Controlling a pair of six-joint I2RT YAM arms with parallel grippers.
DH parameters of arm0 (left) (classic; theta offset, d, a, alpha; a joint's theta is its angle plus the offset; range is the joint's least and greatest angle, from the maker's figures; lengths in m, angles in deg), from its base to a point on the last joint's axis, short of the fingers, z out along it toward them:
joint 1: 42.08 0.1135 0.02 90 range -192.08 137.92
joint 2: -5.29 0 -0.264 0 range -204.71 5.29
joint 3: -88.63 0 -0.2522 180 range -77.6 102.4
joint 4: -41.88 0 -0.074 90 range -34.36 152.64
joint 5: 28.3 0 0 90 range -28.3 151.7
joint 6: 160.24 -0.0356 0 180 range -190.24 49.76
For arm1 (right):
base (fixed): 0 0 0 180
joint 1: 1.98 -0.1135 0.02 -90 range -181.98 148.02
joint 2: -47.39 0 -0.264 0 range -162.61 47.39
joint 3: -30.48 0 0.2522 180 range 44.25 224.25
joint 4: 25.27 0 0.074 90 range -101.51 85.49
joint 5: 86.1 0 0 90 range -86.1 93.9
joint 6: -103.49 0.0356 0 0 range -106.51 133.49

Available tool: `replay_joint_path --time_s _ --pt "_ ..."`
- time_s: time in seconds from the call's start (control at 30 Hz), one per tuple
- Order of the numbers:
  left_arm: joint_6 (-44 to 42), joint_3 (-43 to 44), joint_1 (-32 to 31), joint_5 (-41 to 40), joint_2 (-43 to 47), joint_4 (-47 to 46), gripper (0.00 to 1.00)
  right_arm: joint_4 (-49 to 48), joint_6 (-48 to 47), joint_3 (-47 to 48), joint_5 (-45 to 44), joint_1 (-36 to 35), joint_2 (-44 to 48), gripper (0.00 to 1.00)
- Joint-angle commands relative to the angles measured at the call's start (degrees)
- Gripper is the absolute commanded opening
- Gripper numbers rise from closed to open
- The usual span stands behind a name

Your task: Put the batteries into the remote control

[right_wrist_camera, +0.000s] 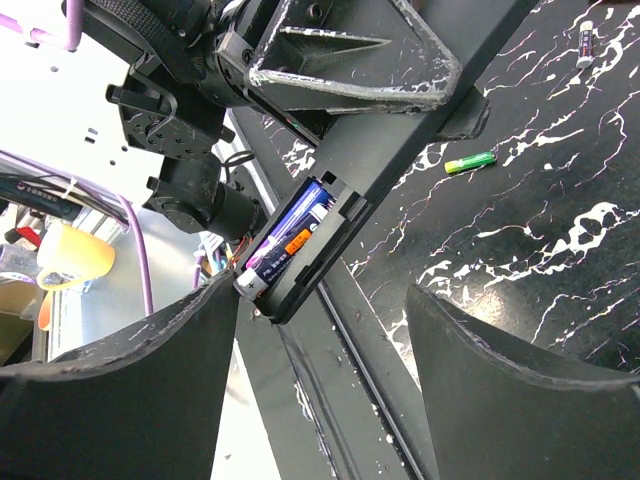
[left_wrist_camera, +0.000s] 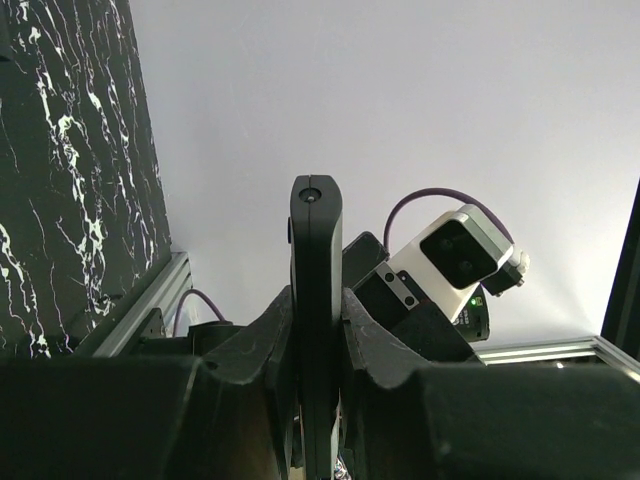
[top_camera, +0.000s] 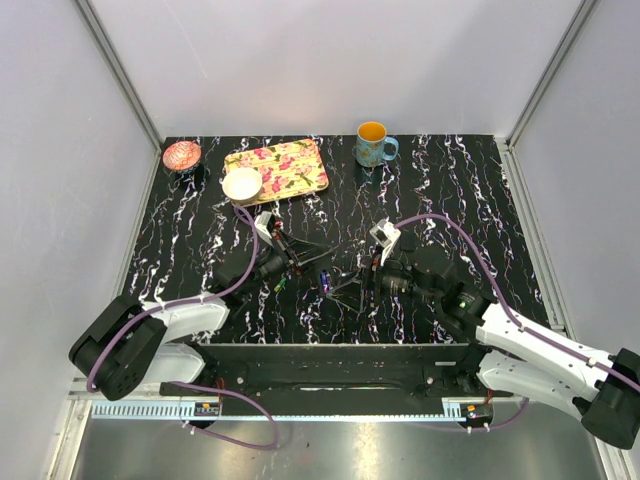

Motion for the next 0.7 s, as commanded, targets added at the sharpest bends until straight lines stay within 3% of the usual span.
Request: replay_joint_path --time_s 0.0,0.67 --pt "-0.2 1.8 -0.5 0.8 1.8 -1.3 0.00 -2.8 0.0 1.5 -0.6 0.2 -0.1 0.76" --pt "-1.3 1.8 -2.2 0.4 2.8 -4.5 0.00 -4.0 4.5 1.8 2.1 2.9 -3.4 0.66"
